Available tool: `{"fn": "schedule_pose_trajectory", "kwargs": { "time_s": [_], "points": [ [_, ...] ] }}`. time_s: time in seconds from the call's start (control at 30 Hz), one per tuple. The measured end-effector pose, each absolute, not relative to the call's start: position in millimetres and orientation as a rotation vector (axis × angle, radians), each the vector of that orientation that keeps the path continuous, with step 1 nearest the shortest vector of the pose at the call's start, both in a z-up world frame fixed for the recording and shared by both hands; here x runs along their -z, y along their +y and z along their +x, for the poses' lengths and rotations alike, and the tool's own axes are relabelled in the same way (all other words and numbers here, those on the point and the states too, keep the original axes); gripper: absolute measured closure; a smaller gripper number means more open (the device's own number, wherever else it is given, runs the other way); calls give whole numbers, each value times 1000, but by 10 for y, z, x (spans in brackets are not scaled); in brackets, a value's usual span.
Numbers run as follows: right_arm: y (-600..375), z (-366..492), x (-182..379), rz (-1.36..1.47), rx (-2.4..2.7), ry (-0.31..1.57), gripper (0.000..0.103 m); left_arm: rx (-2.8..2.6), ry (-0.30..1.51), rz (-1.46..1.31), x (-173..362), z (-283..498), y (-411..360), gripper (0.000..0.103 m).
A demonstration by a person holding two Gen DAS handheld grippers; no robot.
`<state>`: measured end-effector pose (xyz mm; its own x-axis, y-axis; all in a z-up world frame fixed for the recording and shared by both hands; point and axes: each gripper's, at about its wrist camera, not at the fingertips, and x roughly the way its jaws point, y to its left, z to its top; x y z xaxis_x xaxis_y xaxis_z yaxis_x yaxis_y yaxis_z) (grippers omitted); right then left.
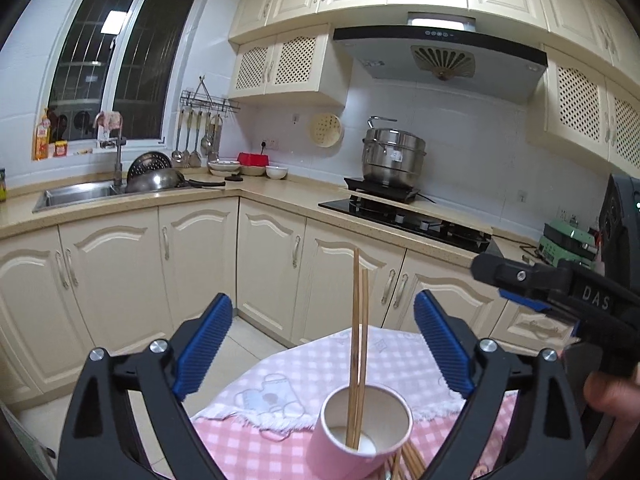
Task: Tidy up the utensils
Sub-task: 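Open the right tool and withdraw it from the pink cup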
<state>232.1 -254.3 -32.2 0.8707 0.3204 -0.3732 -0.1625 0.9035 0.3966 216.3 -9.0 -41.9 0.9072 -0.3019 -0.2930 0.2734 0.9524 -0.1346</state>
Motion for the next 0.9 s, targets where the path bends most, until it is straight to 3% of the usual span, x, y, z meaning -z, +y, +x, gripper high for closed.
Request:
{"fn": "schedule_pose_trajectory", "kwargs": {
  "time_s": [0.43,0.9],
  "points": [
    [-2703,1858,305,311,-271,541,8,285,326,-10,299,1608,-18,13],
    [-2665,1545,551,192,-316,707,8,300,455,79,594,1393,-69,13]
  ]
}}
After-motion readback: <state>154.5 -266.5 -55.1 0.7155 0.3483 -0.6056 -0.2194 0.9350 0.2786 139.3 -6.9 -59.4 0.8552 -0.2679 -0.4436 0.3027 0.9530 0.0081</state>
